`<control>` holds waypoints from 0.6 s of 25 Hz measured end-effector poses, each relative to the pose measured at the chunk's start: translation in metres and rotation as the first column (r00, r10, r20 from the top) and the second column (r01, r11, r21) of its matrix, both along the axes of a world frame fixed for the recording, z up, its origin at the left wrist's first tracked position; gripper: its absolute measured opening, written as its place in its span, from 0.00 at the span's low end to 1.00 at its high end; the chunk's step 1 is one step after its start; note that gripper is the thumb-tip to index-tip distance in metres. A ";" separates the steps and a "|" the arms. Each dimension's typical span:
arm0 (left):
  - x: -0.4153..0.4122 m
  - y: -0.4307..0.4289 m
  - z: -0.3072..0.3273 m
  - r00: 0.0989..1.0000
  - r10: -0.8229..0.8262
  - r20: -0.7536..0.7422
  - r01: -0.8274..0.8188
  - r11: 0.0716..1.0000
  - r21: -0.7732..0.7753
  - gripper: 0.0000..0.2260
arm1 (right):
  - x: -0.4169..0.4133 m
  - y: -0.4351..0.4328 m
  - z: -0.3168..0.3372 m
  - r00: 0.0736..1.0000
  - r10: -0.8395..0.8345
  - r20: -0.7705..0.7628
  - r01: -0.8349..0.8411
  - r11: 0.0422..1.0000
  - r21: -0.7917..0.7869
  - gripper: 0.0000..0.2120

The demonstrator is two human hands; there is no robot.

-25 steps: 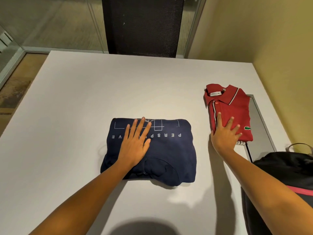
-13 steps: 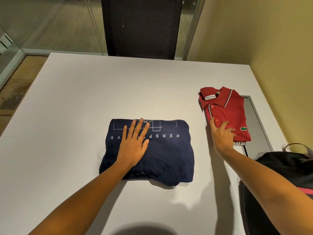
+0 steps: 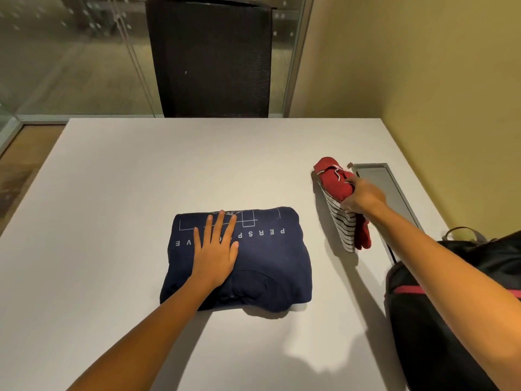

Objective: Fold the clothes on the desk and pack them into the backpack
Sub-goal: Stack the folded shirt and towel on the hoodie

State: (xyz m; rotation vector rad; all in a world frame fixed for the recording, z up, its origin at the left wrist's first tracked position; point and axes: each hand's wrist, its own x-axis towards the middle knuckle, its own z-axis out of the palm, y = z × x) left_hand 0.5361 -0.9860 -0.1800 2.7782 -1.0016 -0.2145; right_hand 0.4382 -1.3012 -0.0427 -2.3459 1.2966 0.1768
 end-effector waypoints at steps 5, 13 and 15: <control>0.000 -0.005 0.025 0.974 0.068 -0.215 -0.100 0.985 -0.140 0.29 | 0.024 0.002 0.069 0.939 -0.316 0.134 0.197 0.817 0.542 0.08; -0.003 0.017 0.107 0.969 0.207 -0.137 -0.232 0.554 -0.799 0.26 | 0.052 0.084 0.123 0.750 0.546 0.374 -0.540 0.832 -0.131 0.31; -0.008 0.028 0.128 0.964 0.262 0.052 -0.070 0.436 -0.897 0.22 | 0.046 0.107 0.104 0.507 0.853 0.125 -0.725 0.501 -0.473 0.28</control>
